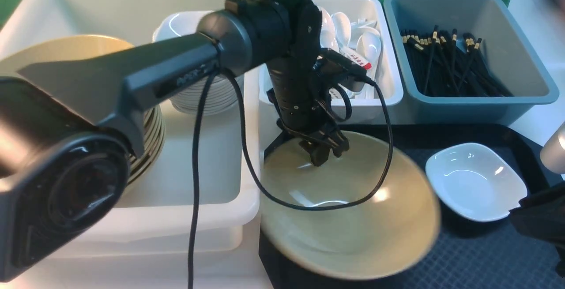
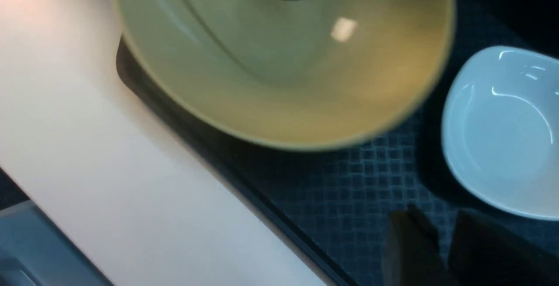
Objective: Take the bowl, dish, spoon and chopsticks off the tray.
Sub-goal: Use the left arm to grab the yellow noodle bowl on the left, then use the left arm to put the noodle bowl into the large storage box on the left
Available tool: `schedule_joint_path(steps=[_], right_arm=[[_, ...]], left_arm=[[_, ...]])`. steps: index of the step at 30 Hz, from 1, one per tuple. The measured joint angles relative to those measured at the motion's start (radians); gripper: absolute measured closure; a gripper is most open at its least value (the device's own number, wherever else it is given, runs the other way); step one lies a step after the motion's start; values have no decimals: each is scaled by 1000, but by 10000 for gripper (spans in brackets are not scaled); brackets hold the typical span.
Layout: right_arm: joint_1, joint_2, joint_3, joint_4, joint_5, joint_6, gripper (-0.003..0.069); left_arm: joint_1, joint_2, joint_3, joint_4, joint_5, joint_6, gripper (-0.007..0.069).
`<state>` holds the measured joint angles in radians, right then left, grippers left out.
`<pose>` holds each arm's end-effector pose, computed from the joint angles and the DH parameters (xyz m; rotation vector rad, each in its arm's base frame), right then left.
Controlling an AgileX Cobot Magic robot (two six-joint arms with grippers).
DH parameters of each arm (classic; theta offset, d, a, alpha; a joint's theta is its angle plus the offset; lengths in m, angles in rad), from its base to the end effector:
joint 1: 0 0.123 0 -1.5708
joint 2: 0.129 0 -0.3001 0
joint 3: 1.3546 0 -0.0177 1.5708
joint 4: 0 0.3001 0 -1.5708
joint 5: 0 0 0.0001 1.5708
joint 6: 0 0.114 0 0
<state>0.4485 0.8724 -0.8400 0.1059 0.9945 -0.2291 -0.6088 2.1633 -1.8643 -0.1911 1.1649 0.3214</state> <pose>0.1795 0.0976 0.3183 -0.8024 2.3858 0.2247 0.4132 -0.3123 0.1925 1.2498 2.6836 -0.3099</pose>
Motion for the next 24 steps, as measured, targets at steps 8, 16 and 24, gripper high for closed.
schedule_joint_path(steps=[8, 16, 24], right_arm=[[0, 0, 0, 0, -24, 0, 470], [0, 0, -13, 20, -44, 7, 466], [0, 74, -276, 187, 47, -91, 467]], left_arm=[[-4, -74, -147, -107, 67, 9, 620], [32, -232, -229, -125, 88, -14, 620], [294, -522, -73, -146, 100, -134, 620]])
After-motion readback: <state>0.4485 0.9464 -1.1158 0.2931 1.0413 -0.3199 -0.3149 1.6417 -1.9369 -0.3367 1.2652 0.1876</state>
